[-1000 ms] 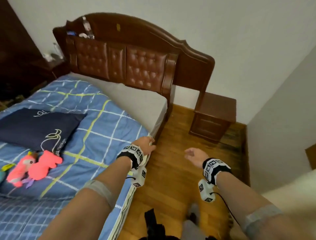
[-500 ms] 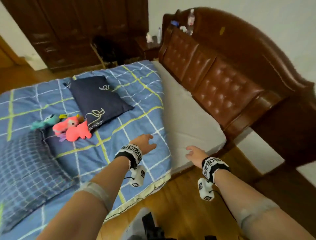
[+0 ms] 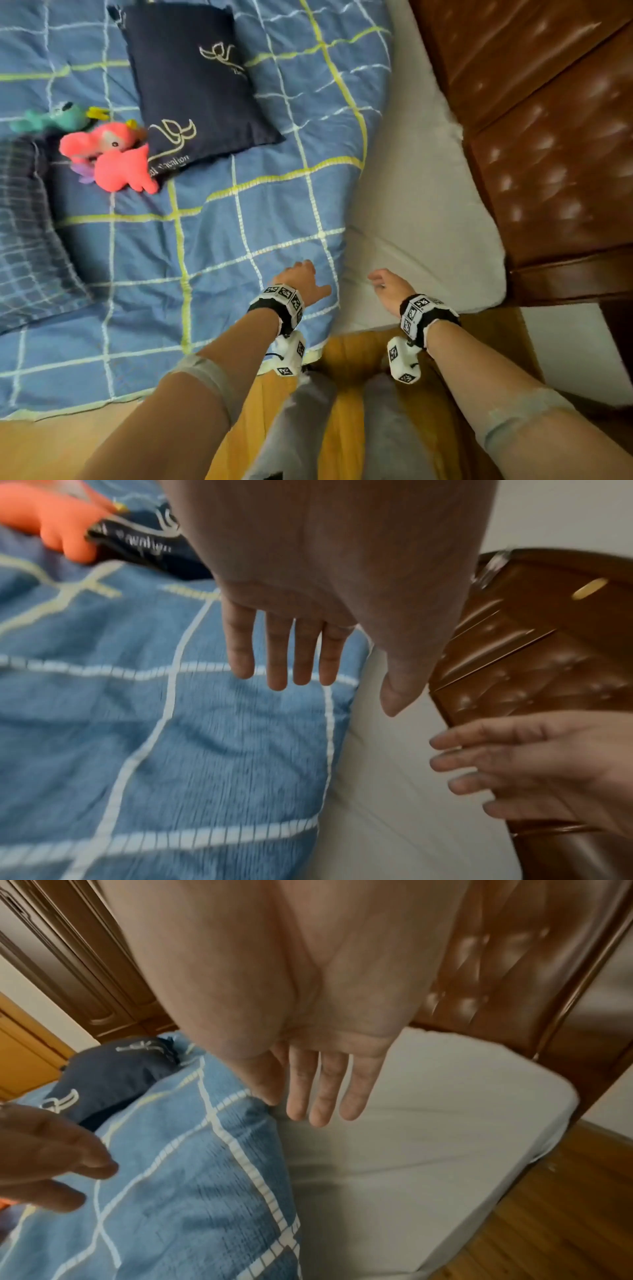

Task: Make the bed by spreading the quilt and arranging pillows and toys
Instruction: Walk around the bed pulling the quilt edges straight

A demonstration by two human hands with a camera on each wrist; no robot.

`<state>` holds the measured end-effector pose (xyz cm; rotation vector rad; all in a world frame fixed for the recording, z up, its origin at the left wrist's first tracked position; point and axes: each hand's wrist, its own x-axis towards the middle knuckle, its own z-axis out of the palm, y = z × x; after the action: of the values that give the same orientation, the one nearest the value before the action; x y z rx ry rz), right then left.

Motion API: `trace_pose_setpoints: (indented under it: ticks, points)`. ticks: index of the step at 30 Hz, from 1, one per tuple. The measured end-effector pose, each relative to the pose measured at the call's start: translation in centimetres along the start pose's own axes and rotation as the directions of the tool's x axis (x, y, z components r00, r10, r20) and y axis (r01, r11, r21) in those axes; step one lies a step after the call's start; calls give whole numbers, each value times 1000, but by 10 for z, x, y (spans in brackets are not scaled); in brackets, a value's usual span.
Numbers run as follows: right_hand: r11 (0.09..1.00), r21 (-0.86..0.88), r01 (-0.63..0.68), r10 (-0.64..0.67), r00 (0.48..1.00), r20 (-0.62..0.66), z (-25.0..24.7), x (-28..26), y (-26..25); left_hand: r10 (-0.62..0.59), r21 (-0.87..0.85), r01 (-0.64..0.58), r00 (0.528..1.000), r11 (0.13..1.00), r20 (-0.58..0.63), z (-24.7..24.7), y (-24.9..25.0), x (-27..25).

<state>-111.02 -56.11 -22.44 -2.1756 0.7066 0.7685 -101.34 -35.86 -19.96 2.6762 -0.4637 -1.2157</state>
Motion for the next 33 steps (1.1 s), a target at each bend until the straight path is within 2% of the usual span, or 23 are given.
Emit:
trace_pose_setpoints:
  ticks: [3, 6, 10, 13, 15, 17, 19, 21, 22, 24, 26, 28, 29, 30, 32, 33]
  points:
    - [999, 38, -24, 22, 998, 67, 28, 62, 19, -74, -47, 76, 996, 996, 49, 48, -2, 47]
    - [990, 138, -30, 14, 994, 113, 51, 116, 28, -115, -85, 118, 993, 989, 31, 86, -6, 86]
    - [943, 330, 39, -88, 987, 135, 72, 156, 17, -166, -157, 167, 986, 973, 22, 117, -13, 106]
    - [879, 454, 146, -274, 934, 229, 74, 160, -20, -268, -225, 255, 963, 940, -30, 113, -15, 103]
    - [836, 532, 138, -346, 884, 314, 70, 159, -48, -366, -252, 333, 926, 909, -96, 94, -28, 100]
    - [824, 555, 118, -362, 863, 354, 66, 157, -64, -436, -261, 382, 879, 887, -194, 73, -51, 93]
    - [845, 527, 89, -304, 891, 337, 66, 155, -63, -471, -294, 400, 850, 868, -237, 50, -70, 79]
    - [925, 381, 2, -139, 933, 333, 75, 154, -55, -496, -349, 399, 830, 848, -256, 25, -85, 62]
    - [942, 319, -100, -28, 928, 372, 82, 149, -54, -503, -379, 391, 823, 838, -263, 12, -92, 53]
    - [891, 331, -311, 122, 866, 485, 98, 135, -61, -510, -419, 379, 819, 825, -263, -15, -107, 37]
    - [729, 500, -467, 79, 783, 617, 113, 118, -81, -505, -434, 378, 833, 818, -227, -41, -121, 23]
    - [547, 653, -523, -99, 734, 671, 123, 102, -115, -488, -445, 366, 850, 817, -196, -65, -131, 6]
    - [496, 709, -502, -164, 748, 644, 126, 95, -132, -475, -440, 357, 859, 824, -193, -74, -134, -2]
    - [498, 751, -435, -182, 794, 580, 128, 90, -147, -466, -428, 352, 863, 832, -197, -81, -137, -8]
    - [545, 798, -257, -152, 906, 396, 124, 81, -171, -440, -392, 338, 874, 856, -208, -92, -141, -18]
    - [570, 797, -197, -146, 931, 334, 118, 78, -176, -424, -372, 327, 879, 869, -217, -96, -141, -22]
